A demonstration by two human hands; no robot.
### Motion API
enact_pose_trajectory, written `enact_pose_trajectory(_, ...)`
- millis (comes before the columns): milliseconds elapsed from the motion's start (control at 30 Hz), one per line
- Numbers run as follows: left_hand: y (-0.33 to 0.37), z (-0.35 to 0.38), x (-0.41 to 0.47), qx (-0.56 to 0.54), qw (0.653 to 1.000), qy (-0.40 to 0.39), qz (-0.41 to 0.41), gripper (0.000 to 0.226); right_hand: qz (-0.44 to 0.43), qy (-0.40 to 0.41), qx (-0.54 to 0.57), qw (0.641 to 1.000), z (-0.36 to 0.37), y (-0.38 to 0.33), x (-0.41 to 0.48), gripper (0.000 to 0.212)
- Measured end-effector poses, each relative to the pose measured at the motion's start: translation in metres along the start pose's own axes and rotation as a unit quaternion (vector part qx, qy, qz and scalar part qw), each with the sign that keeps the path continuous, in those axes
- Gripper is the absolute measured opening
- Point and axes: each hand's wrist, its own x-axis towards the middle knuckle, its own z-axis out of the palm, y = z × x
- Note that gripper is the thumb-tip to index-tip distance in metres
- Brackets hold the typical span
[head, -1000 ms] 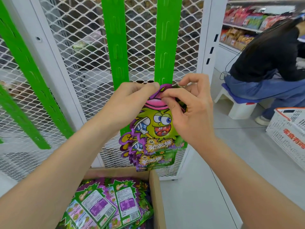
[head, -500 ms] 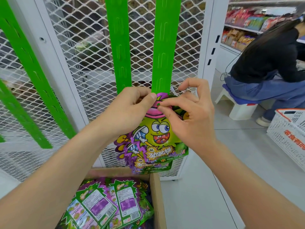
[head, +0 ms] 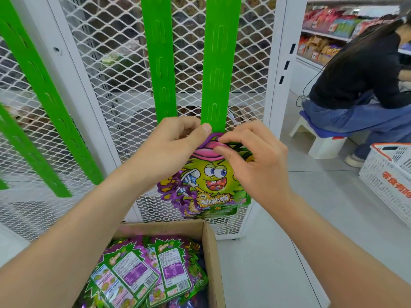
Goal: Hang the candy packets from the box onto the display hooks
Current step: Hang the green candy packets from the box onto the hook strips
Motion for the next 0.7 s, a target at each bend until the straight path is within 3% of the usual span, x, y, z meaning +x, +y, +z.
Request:
enact_pose_trajectory(267, 0.01, -0.002, -0.002, -0.017, 1.0, 0.013, -0.008, 0.049, -0.037, 0.038, -0.011, 0.999, -0.006, -0.008, 0.006, 0.019)
enact_pose_trajectory(500, 0.013, -0.003, -0.004, -0.039, 0.999, 0.017, -0.022, 0.05, -0.035, -0.011, 0.002, 0.999, -0.005, -0.007, 0.012, 0.027)
enact_pose_trajectory(700, 0.013, -0.004, -0.003, -0.029, 0.999, 0.046, 0.003, 0.039, -0.02, -0.004, 0.013, 1.0, -0.006, -0.009, 0.015, 0.034)
